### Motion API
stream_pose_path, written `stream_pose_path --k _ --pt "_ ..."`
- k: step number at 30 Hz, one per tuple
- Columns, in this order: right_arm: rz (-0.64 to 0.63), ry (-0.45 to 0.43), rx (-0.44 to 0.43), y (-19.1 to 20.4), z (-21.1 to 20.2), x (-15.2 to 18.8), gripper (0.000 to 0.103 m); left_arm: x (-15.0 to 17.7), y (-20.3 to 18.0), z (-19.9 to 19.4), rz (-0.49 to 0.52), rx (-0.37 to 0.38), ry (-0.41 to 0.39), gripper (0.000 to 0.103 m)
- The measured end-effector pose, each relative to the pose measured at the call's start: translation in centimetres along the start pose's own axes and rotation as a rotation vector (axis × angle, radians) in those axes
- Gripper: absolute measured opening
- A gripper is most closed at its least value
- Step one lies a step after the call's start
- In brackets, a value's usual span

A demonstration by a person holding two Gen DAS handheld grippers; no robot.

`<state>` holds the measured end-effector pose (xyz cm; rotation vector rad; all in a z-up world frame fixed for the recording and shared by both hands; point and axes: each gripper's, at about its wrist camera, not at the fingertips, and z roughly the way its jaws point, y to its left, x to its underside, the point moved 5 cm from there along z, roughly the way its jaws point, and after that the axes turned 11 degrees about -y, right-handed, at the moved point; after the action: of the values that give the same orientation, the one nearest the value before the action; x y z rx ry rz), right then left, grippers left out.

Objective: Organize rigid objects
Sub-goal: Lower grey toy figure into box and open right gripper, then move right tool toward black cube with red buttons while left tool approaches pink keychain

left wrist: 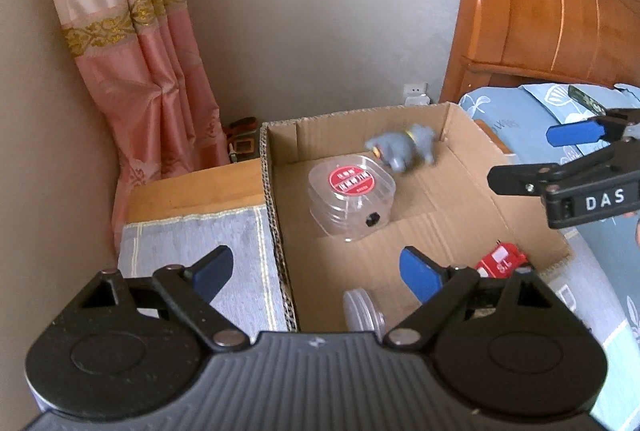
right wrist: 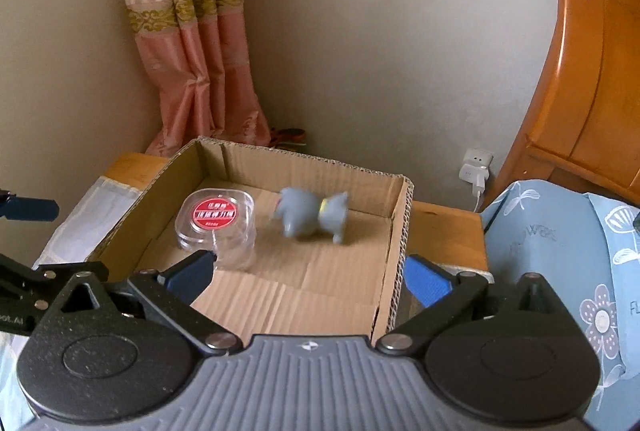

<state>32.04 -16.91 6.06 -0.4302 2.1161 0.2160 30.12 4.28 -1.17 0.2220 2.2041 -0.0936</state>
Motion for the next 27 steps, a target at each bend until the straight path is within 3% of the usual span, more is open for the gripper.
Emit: stream_pose_path --k 6,15,23,27 --pt "-0.013 -0.029 -0.021 0.4 -3.1 0.7 0.103 0.9 -1.1 -2.1 0.023 -0.001 -0.024 0.096" --pt "-0.015 -0.057 -0.050 0.7 -7.8 4.0 0.103 3.2 -2.7 -5.1 0.027 -0.012 -0.045 0.096" --pt "-0.005 -0.043 -0.058 -0.2 -9.8 10.3 0.103 7.5 -4.1 -6.1 0.012 -0.018 -0.040 0.097" --pt "0.000 0.007 -0.069 -0.8 -9.1 14.3 0.103 9.9 -4.9 -5.4 0.012 -0.024 -0.014 0.097"
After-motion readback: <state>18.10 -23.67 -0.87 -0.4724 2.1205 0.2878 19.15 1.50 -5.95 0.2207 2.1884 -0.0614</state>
